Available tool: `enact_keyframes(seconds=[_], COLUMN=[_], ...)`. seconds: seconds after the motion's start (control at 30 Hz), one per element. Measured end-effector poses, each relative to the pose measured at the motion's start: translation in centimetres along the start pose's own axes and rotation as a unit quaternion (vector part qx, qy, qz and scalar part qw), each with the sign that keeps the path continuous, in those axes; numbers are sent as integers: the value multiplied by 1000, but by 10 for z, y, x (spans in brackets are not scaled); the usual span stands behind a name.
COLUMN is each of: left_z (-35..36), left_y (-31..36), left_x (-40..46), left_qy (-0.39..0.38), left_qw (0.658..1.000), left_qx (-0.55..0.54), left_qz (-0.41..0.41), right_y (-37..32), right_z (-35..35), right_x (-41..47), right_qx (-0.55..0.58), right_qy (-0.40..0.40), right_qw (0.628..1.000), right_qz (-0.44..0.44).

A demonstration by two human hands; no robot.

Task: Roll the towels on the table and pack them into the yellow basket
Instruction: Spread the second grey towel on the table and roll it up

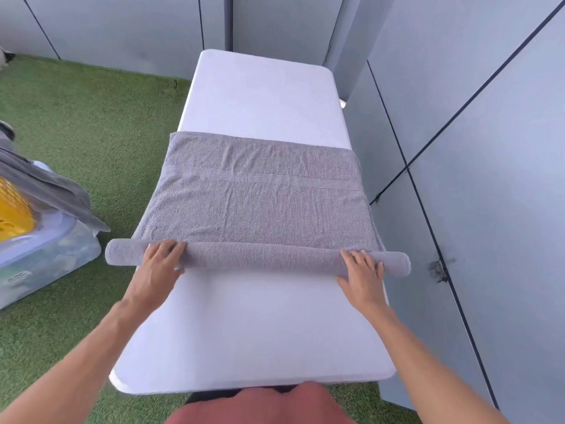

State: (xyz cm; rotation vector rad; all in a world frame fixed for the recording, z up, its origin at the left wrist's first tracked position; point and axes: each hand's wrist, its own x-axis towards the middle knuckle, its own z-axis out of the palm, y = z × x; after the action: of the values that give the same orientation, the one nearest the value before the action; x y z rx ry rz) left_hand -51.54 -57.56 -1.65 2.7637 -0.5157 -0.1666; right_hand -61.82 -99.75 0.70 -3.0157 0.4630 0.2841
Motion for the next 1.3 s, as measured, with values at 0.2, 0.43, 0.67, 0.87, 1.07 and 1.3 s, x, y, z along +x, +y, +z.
enact_keyframes(seconds=[0.2, 0.43, 0.67, 0.87, 1.07, 1.3], left_z=[-14, -36, 1, 1, -16, -34], left_y=[1, -9, 17, 14, 14, 7], left_x=[13, 20, -18, 1, 10, 18], left_qy=[-78, -134, 115, 53, -73, -189], left_qw=[995, 986, 993, 998, 995, 975], left_qx=[-12, -80, 13, 27, 56, -70], left_qz=[-54, -64, 1, 6, -49, -94], right_y=[6, 23, -5, -3, 9, 14], right_z=[-22, -32, 0, -3, -17, -34], right_x=[13, 19, -7, 12, 17, 18], right_qx=[-3, 296, 32, 34, 66, 236], right_qy=[-89, -170, 111, 9, -82, -190], right_qw=[996, 938, 993, 999, 994, 953], right_qz=[-17, 66, 14, -22, -39, 25])
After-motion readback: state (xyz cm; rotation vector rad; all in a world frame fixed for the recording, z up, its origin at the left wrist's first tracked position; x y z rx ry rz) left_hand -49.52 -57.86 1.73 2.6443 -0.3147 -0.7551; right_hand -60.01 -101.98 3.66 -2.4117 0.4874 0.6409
